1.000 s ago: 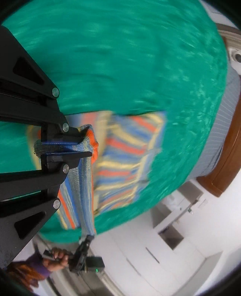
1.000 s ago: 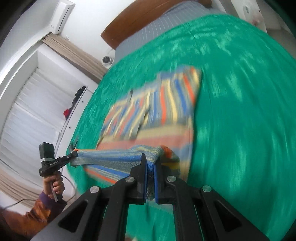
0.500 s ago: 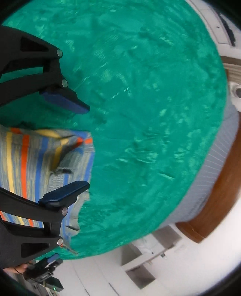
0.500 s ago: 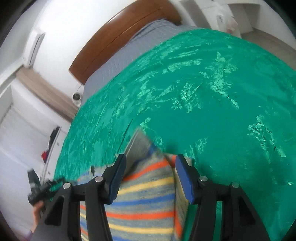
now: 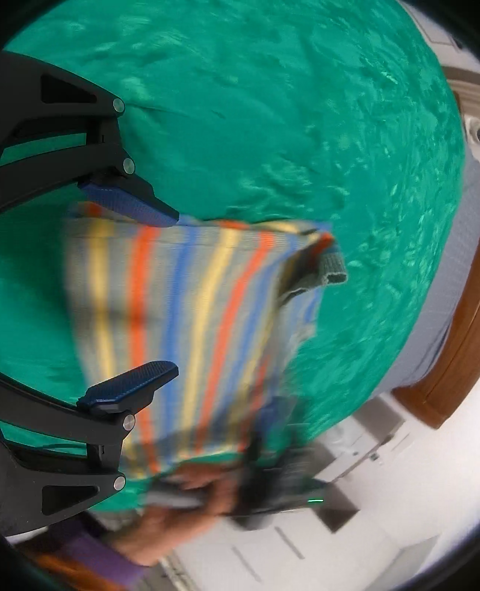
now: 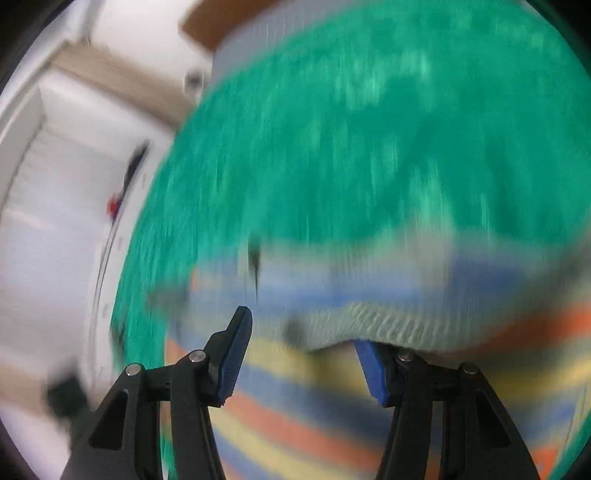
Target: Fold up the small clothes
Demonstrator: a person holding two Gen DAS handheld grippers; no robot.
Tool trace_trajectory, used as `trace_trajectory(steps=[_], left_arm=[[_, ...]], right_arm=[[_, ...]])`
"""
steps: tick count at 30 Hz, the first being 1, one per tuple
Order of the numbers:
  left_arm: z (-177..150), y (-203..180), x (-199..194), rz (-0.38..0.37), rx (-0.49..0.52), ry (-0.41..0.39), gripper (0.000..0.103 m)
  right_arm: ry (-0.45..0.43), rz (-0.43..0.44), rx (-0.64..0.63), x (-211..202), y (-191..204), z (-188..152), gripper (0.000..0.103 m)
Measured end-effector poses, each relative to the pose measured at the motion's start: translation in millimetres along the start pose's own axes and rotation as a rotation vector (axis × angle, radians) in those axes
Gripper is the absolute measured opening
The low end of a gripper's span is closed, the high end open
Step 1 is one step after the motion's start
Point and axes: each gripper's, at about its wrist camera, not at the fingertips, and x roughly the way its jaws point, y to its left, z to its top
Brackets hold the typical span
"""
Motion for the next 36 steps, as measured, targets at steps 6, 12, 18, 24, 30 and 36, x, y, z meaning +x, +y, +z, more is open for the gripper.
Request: trace_trajectory(steps=[6, 12, 18, 24, 30, 36], left_arm=[[-20, -10, -7, 0.033, 0.123, 0.011, 0.081], [-16, -9, 7, 0.053, 0.082, -0.022, 0.081], [-42, 5, 7, 0.211, 0.074, -0.036, 0.081], [-66, 2, -11, 0.241, 0.04, -0.117, 0.084], [-83, -21, 0, 0.307, 0.11, -0.102, 0.087], [-89, -33, -6, 0.342, 0.169, -0.107, 0.087]], right_arm=[[-0.173, 0.077, 0.003, -47, 12, -12, 0.06], [0.052, -0.043, -0.25, -83, 0, -110, 0.06], [0.095, -0.273, -0.224, -141, -75, -206, 0.06], [-0.063, -0.277, -0.089, -200, -99, -238, 0.062], [-0.167, -0.266, -0.063, -199, -88, -254, 0.069], [-0.165, -0.243, -0.061, -182, -77, -264, 0.069]])
